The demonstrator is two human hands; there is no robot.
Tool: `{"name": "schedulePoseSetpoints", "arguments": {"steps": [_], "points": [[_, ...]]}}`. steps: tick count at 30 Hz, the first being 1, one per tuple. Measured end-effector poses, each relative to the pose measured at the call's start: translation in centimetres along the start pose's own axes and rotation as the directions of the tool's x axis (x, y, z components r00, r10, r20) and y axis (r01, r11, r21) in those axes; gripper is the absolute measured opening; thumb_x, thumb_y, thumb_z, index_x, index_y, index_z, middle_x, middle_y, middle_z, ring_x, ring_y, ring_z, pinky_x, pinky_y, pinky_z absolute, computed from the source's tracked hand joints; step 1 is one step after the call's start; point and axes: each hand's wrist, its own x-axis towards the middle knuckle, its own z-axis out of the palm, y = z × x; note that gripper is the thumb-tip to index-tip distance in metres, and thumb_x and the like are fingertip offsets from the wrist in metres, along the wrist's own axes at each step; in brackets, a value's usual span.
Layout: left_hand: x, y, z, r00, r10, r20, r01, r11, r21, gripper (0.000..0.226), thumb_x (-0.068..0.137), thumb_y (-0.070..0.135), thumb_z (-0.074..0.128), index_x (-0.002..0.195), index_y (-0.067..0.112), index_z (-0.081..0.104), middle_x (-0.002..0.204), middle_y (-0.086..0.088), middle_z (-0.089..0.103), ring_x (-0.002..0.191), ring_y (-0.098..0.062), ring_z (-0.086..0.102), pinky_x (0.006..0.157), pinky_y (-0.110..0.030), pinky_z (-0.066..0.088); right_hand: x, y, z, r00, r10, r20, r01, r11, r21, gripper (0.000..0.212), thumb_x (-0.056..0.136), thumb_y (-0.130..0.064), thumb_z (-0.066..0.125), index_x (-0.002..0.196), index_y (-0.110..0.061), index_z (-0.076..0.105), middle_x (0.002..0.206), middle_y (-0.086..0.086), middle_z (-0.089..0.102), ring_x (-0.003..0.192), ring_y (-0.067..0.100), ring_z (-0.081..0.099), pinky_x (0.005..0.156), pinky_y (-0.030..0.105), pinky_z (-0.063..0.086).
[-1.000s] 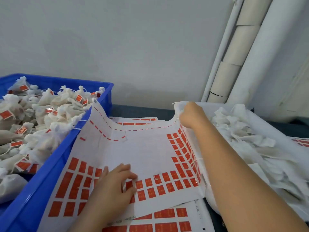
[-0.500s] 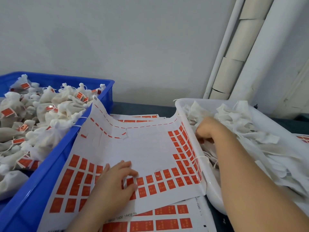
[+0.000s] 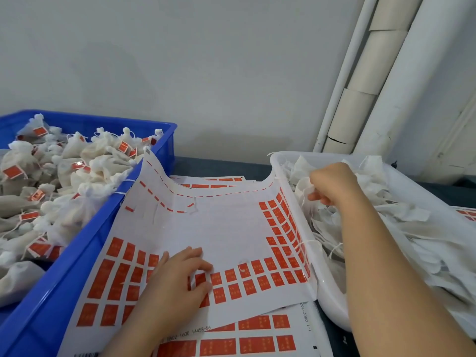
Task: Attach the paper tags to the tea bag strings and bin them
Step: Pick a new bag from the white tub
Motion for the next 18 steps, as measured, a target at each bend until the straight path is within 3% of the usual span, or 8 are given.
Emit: {"name": "schedulePoseSetpoints", "arguments": {"steps": [2,6,9,11,13,15,18], "points": [[0.0,0.0,0.1,1.000,0.001,-0.001,-0.001,1.000,0.002,0.022,0.088,0.045,0.056,0.108,0.050,0.048,0.150,0.023,0.024,0.144,-0.014,0.009,0.114,-0.045,0.006,0.0,-0.1,0.0,1.000,0.001,0.000,-0.001,0.997,0.074,0.012,0.079,-0.006,0.046,0.087,-0.004,0.055,0.070,0.012,0.066,0.037,0.011,0.059,0.035,0.016,0.038],[0.1,-0.1,0.1,1.000,0.002,-0.003,-0.002,1.000,0.006,0.024,0.088,0.045,0.056,0.111,0.049,0.050,0.150,0.023,0.024,0.144,-0.013,0.009,0.114,-0.045,0.005,-0.6,-0.5,-0.1,0.998,0.021,0.060,-0.032,0.981,0.191,0.010,0.080,-0.010,0.049,0.088,-0.006,0.055,0.076,0.010,0.061,0.058,0.019,0.060,0.046,0.023,0.044],[0.1,-0.2,0.1,1.000,0.009,-0.004,-0.009,1.000,0.005,0.023,0.088,0.046,0.055,0.111,0.049,0.050,0.149,0.024,0.024,0.144,-0.013,0.010,0.114,-0.044,0.003,-1.3,-0.7,-0.1,0.997,-0.073,0.025,0.070,0.994,0.084,0.021,0.078,-0.028,0.069,0.078,-0.012,0.056,0.075,0.004,0.056,0.063,0.016,0.053,0.049,0.024,0.035],[0.1,-0.3,0.2,1.000,0.019,-0.005,-0.019,1.000,0.002,0.023,0.088,0.046,0.055,0.111,0.049,0.049,0.149,0.023,0.025,0.144,-0.012,0.009,0.114,-0.043,0.002,-1.8,-0.8,-0.1,0.988,-0.152,-0.040,0.154,0.987,0.042,0.019,0.076,-0.022,0.074,0.073,-0.012,0.058,0.076,0.006,0.057,0.061,0.012,0.049,0.048,0.023,0.033],[0.1,-0.3,0.2,1.000,0.025,-0.009,-0.025,1.000,0.006,0.022,0.088,0.046,0.055,0.110,0.049,0.049,0.149,0.023,0.025,0.144,-0.011,0.010,0.114,-0.042,0.001,-2.1,-1.0,-0.1,0.976,-0.199,-0.085,0.201,0.980,0.007,0.006,0.078,-0.002,0.067,0.081,-0.006,0.063,0.089,0.011,0.062,0.065,0.014,0.051,0.052,0.023,0.039],[0.1,-0.4,0.2,1.000,0.028,-0.014,-0.028,1.000,0.006,0.021,0.088,0.046,0.055,0.109,0.049,0.049,0.149,0.023,0.025,0.144,-0.010,0.010,0.114,-0.041,0.000,-2.2,-1.1,-0.1,0.963,-0.244,-0.117,0.242,0.970,-0.026,0.027,0.079,0.006,0.058,0.102,-0.007,0.064,0.103,0.010,0.063,0.079,0.020,0.054,0.070,0.026,0.044],[0.2,-0.4,0.2,0.999,0.032,-0.015,-0.032,0.999,0.002,0.018,0.088,0.046,0.055,0.105,0.050,0.048,0.149,0.024,0.026,0.144,-0.010,0.010,0.114,-0.041,0.000,-2.1,-1.2,-0.3,0.938,-0.306,-0.165,0.310,0.951,-0.006,0.043,0.080,0.008,0.057,0.117,-0.012,0.057,0.117,0.007,0.057,0.099,0.021,0.052,0.078,0.025,0.039]]}}
